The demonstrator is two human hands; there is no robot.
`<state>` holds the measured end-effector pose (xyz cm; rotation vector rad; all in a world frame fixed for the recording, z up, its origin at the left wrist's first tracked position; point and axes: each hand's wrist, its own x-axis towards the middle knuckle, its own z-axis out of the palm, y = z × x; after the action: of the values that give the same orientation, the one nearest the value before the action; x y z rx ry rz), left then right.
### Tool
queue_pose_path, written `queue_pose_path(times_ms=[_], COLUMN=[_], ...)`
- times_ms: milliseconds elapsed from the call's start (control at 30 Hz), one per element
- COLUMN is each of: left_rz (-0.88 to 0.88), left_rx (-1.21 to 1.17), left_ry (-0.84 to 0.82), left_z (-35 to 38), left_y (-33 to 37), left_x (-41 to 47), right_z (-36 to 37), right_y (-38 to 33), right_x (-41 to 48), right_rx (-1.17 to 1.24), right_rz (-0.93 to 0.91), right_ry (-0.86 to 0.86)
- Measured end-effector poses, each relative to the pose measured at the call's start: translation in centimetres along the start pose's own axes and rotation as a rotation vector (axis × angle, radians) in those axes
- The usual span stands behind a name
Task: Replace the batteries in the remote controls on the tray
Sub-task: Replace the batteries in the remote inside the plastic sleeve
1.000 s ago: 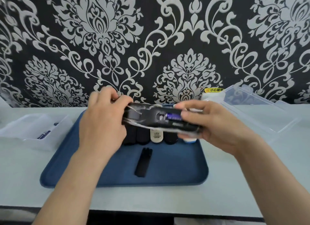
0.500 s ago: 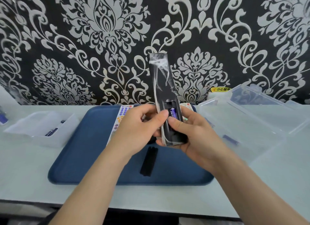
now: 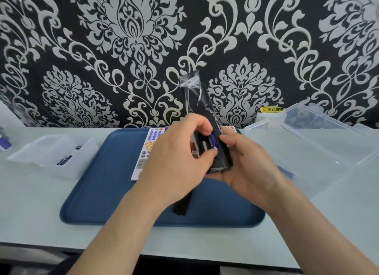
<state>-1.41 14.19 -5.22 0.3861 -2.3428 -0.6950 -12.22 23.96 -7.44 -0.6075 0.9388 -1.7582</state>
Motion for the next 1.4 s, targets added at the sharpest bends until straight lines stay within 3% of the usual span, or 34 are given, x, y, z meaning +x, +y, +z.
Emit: queue_pose_path(times_ms=[233, 1033, 1300, 1400], left_rz=[0.180, 0.152, 0.100, 0.123], left_rx=[0.223, 0.238, 0.186, 0.156], left_ry=[0.008, 0.079, 0.162, 0.112], left_z=[-0.1, 0.4, 0.5, 0.7], left_y=[-0.2, 0.5, 0.1, 0.5], left_x=[0.3, 0.4, 0.8, 0.4], right_z=[0.1, 0.9, 1.8, 1.8], right_y=[0.3, 1.4, 2.2, 1.9], right_x=[0.2, 0.3, 0.0, -0.2], right_rx=[-0.078, -0.334, -0.201, -0.141], right_rz=[-0.030, -0.152, -0.197, -0.166], right_ry=[0.146, 0.218, 0.194, 0.220])
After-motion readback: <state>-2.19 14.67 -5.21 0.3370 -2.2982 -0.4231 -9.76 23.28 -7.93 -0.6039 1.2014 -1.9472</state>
